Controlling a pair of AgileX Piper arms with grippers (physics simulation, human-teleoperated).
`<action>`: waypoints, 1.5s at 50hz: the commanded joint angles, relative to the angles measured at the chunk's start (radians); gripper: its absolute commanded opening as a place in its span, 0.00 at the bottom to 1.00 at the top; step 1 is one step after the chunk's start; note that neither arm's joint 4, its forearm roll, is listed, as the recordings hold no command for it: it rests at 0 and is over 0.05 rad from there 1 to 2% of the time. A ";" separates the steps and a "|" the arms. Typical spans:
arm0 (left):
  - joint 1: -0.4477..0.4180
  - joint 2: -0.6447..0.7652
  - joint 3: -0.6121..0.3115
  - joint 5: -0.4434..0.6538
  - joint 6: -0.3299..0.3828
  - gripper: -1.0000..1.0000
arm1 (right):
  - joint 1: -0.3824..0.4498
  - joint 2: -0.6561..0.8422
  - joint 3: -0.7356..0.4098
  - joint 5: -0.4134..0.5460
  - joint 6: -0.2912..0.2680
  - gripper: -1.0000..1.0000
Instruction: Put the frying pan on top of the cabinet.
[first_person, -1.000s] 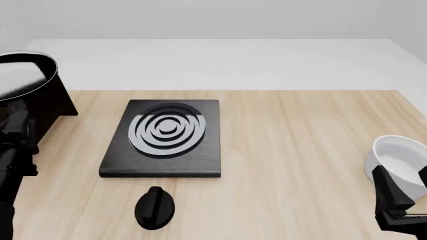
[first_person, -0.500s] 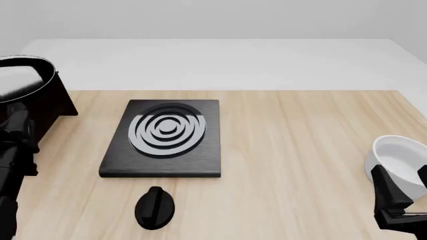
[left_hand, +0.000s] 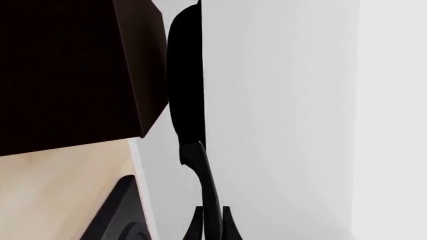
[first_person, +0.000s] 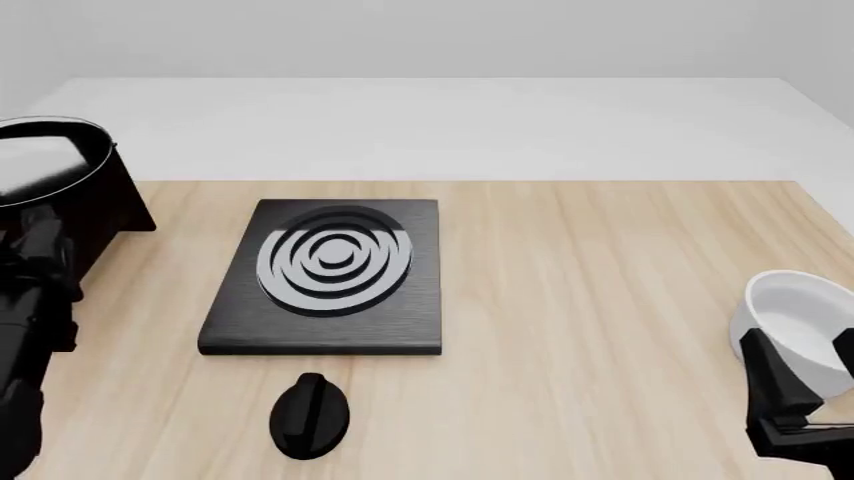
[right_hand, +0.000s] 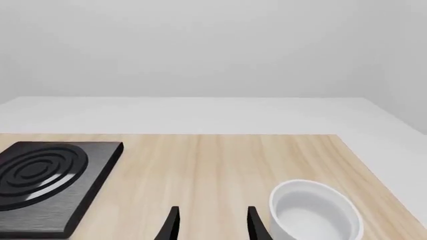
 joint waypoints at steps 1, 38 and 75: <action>0.013 0.014 -0.034 -0.024 0.010 0.00 | 0.001 0.012 0.000 -0.011 -0.002 1.00; 0.040 0.139 -0.111 -0.025 0.043 0.00 | 0.001 0.036 0.000 -0.031 -0.002 1.00; 0.047 0.165 -0.105 -0.025 0.060 1.00 | 0.001 0.039 0.000 -0.032 -0.005 1.00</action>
